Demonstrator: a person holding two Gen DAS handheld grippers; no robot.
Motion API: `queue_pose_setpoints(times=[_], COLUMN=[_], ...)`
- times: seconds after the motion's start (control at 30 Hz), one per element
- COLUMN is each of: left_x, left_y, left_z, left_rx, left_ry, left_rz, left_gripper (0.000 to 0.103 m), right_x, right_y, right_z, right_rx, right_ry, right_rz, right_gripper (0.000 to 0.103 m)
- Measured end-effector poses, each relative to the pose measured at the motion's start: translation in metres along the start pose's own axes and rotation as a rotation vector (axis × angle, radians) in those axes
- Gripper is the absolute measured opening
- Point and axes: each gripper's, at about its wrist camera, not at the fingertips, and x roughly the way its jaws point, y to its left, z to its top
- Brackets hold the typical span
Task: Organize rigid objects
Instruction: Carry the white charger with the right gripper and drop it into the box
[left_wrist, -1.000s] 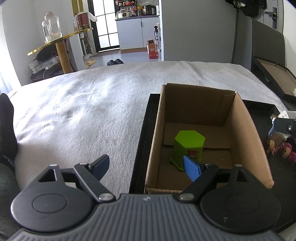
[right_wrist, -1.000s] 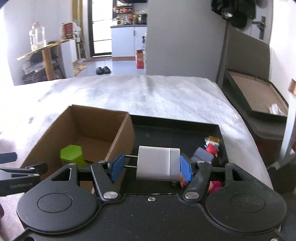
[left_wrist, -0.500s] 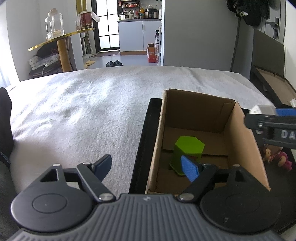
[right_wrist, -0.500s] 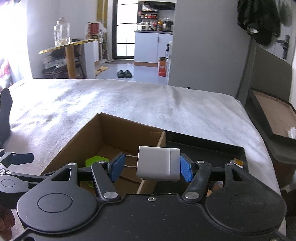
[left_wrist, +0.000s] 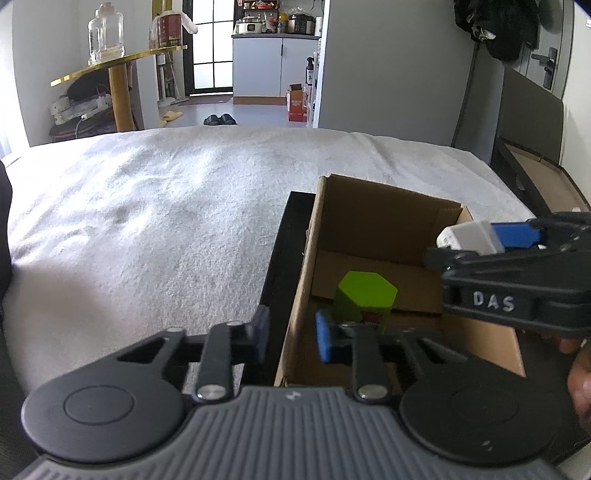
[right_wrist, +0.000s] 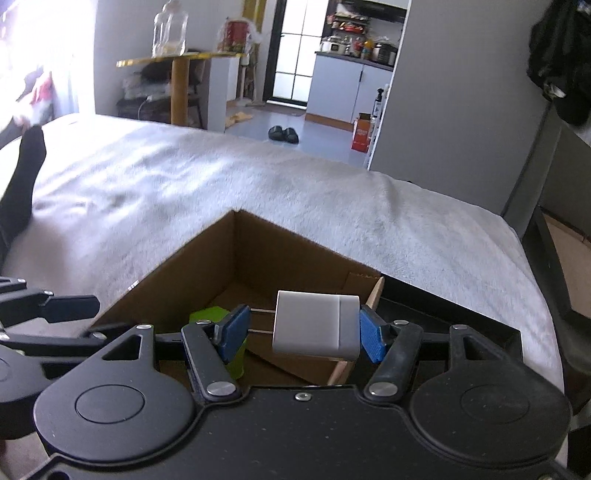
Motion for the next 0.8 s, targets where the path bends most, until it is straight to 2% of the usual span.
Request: queue_pose_setpoints(times=[0.13, 0.23, 0.33, 0.4, 0.57, 0.8], left_x=[0.001, 0.001, 0.002, 0.002, 0.002, -0.002], left_y=[0.001, 0.0, 0.001, 0.001, 0.002, 0.0], left_z=[0.001, 0.001, 0.001, 0.001, 0.002, 0.001], left_rx=[-0.012, -0.009, -0.014, -0.017, -0.019, -0.012], left_ry=[0.003, 0.003, 0.006, 0.008, 0.009, -0.003], left_rz=[-0.016, -0.015, -0.019, -0.003, -0.001, -0.004], left_gripper=[0.016, 0.016, 0.016, 0.015, 0.015, 0.015], right_x=[0.008, 0.013, 0.012, 0.009, -0.003, -0.016], right_y=[0.001, 0.006, 0.01, 0.01, 0.001, -0.013], right_z=[-0.001, 0.0, -0.001, -0.002, -0.007, -0.017], right_rx=[-0.045, -0.099, -0.146, -0.158, -0.134, -0.033], right_ry=[0.011, 0.018, 0.008, -0.001, 0.004, 0.033], right_rz=[0.001, -0.038, -0.113, -0.127, -0.134, -0.137], right_gripper=[0.062, 0.062, 0.075, 0.077, 0.077, 0.079])
